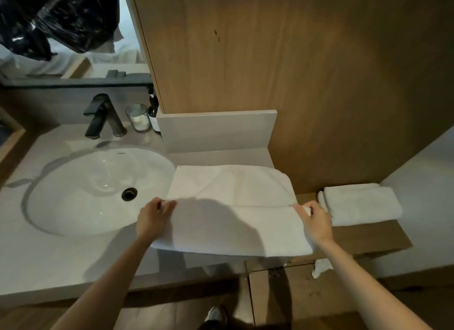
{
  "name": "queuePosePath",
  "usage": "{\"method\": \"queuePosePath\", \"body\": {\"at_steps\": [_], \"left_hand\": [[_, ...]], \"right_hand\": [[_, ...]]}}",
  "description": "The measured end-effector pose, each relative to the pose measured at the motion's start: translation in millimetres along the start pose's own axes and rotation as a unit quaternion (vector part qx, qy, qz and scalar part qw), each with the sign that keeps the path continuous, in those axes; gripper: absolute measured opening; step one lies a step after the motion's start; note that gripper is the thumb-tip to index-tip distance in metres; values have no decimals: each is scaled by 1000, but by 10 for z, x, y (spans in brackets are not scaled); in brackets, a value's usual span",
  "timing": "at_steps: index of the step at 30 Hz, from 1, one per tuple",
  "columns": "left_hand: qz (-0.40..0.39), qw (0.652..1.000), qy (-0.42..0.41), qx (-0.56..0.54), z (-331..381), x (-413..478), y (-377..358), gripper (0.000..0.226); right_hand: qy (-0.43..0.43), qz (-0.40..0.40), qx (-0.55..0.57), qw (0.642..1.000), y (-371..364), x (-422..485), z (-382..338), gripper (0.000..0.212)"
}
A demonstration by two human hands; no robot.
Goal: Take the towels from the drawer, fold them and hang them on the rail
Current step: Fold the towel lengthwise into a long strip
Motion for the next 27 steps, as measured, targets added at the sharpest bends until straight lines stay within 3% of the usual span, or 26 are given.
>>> {"method": "queuePosePath", "body": {"at_steps": [5, 8, 11, 17, 22, 27], "left_hand": [[-25, 996, 13, 89, 21, 103, -33, 29], [-17, 994, 4, 106, 22, 211, -19, 32], [-4, 997, -19, 75, 61, 392, -82, 41], [-2, 998, 62, 29, 168, 804, -372, 40], [64, 997, 54, 4, 194, 899, -428, 22], [79, 997, 10, 16, 153, 902, -456, 17]], "right_hand": [[-13, 11, -74, 997, -81, 60, 108, 27], [37, 54, -136, 989, -104, 39, 8, 16], [77, 94, -166, 979, -174, 66, -185, 29], [-102, 32, -85, 991, -366, 485, -216, 52], [-125, 58, -74, 988, -435, 621, -303, 35], [-66, 51, -107, 991, -528, 653, -334, 20]]}}
Point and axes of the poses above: each hand's wrist, its own x-axis towards the middle knuckle, its own y-axis out of the back of the hand, z = x × y, the point moved 5 cm from there along x, towards the middle knuckle, and after that the axes turned 11 degrees about -y, right-handed, at the moved point
